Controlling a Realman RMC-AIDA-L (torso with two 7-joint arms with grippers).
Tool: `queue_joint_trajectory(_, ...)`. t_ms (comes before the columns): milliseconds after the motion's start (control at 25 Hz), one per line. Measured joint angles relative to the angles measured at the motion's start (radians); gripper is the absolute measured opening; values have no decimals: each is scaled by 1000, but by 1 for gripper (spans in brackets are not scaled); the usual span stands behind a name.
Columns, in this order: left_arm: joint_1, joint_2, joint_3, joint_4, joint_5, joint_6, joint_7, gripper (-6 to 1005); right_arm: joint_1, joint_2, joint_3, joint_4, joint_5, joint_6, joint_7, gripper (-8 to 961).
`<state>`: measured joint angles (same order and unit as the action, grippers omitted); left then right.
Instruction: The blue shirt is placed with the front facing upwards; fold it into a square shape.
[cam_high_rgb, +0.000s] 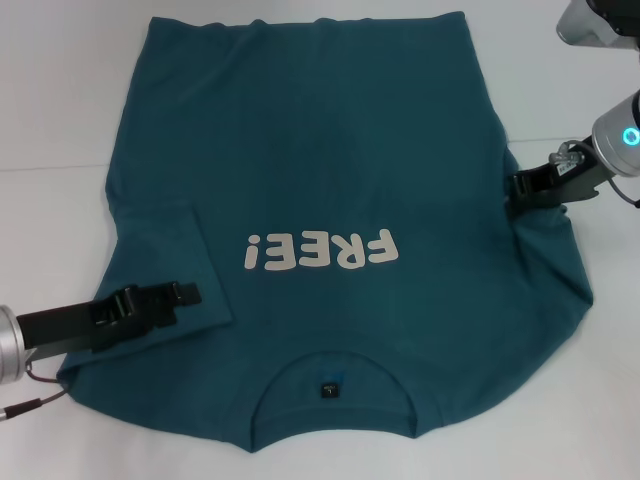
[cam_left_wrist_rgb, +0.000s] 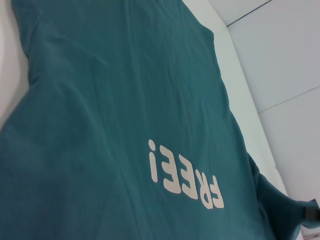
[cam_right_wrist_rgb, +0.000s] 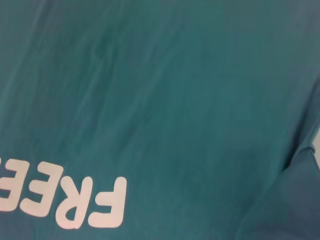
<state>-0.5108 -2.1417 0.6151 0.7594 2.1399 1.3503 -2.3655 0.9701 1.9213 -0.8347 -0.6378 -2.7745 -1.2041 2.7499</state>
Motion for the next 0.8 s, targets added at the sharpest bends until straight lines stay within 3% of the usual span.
queue_joint_trajectory(800,0,-1,0,-10,0,-15,1,600,12,-6,63,4,14,62,99,12)
